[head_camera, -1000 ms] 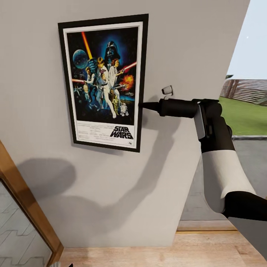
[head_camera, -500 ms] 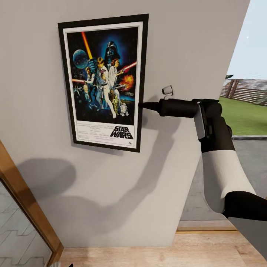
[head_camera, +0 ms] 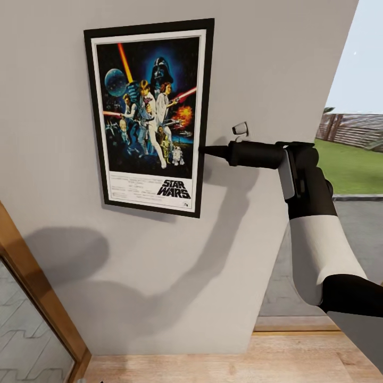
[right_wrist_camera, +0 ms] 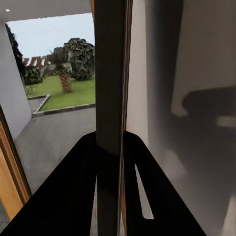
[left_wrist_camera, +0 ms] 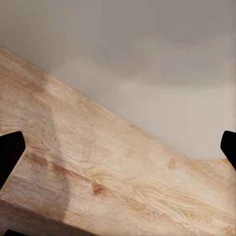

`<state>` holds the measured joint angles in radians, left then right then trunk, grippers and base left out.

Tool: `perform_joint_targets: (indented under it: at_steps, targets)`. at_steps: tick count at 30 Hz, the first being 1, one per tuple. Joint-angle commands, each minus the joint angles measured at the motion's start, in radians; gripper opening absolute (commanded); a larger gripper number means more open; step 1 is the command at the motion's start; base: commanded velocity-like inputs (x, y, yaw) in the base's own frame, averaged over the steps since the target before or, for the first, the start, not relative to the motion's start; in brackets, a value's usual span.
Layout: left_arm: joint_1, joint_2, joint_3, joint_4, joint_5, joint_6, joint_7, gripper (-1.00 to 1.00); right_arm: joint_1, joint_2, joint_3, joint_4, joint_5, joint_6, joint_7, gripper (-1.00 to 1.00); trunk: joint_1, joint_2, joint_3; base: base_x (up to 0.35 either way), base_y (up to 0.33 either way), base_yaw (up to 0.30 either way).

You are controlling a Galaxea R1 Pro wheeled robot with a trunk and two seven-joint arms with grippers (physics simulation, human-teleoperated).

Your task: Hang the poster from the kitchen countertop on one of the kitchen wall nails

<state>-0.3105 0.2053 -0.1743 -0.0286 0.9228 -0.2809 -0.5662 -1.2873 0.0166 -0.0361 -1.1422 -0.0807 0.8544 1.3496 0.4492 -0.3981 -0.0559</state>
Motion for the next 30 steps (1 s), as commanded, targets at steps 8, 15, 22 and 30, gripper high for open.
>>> perform_joint_targets:
  at_steps: [8,15,22,30]
  targets:
    - [-0.001,0.0,-0.008,0.001,0.008,-0.004,-0.003,1.0,-0.001,0.0,-0.001,0.002,0.021,-0.004,-0.023,-1.0,0.001,-0.002,-0.002,0.0,0.0,0.0]
    - [-0.001,0.0,-0.008,0.001,0.008,-0.004,-0.003,1.0,-0.001,0.0,0.001,0.002,0.014,-0.003,-0.023,-1.0,0.001,-0.002,-0.002,0.0,0.0,0.0]
    - [-0.001,0.0,-0.008,0.001,0.008,-0.004,-0.003,1.0,-0.001,0.0,0.0,0.002,0.013,-0.003,-0.023,-1.0,0.001,-0.002,-0.002,0.0,0.0,0.0]
    - [-0.001,0.0,-0.008,0.002,0.008,-0.004,-0.003,1.0,-0.001,0.0,0.0,0.002,0.013,-0.003,-0.023,-1.0,0.001,-0.002,-0.002,0.0,0.019,0.0]
